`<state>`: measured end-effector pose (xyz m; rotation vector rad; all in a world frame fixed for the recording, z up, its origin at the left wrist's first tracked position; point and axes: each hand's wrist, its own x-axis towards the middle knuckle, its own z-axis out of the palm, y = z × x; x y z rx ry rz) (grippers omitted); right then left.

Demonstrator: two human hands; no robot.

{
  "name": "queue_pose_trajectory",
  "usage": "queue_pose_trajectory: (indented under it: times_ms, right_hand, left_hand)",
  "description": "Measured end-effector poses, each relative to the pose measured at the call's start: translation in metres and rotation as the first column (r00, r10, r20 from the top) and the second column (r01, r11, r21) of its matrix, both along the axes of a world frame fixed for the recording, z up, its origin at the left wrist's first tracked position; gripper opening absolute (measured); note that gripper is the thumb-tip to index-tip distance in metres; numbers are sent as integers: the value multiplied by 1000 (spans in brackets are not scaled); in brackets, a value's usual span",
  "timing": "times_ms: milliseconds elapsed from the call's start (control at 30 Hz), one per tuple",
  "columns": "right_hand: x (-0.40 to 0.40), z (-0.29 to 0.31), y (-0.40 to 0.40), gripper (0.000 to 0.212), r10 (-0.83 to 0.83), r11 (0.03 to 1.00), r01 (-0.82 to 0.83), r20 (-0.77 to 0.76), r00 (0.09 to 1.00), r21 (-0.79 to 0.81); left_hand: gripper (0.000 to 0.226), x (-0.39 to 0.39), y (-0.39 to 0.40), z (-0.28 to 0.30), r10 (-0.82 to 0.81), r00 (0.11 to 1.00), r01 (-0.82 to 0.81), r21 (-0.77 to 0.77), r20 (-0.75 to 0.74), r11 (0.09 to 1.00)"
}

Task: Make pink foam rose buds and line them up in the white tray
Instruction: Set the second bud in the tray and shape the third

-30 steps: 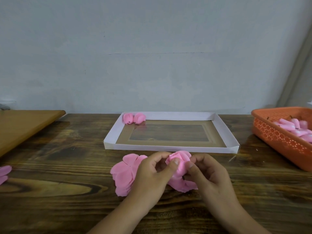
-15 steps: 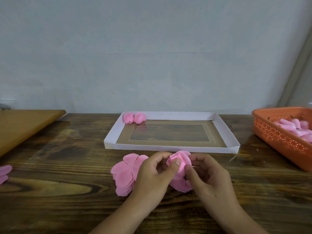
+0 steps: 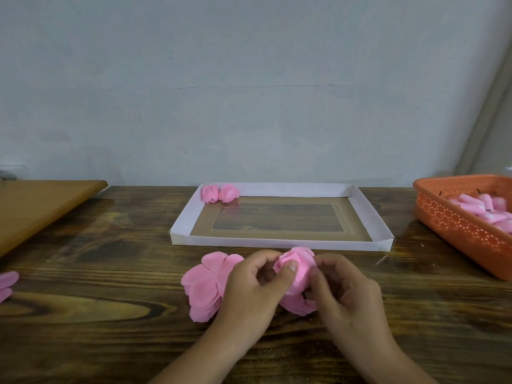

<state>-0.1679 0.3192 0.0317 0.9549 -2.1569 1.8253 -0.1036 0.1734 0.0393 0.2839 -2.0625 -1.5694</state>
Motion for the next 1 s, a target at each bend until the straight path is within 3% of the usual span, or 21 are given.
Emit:
queue_pose_trajectory:
  times_ms: [433, 700, 867, 1000]
  right_hand:
    - [4, 8, 1, 15, 102, 994, -101, 30, 994, -32]
    - [4, 10, 0, 10, 63, 995, -66, -46, 997, -76]
    - [5, 9, 0, 43, 113, 993, -115, -58, 992, -30]
    - [7, 13, 0, 47, 132, 990, -134, -42, 990, -38]
  left_hand:
    - [8, 1, 2, 1, 2, 1000, -2, 6, -4, 1000]
    - [15, 0, 3, 2, -22, 1000, 22, 23, 0, 999]
    - [13, 0, 1, 3, -16, 1000, 17, 115, -11, 993]
    - [14, 0, 1, 5, -32, 999, 28, 198, 14, 980]
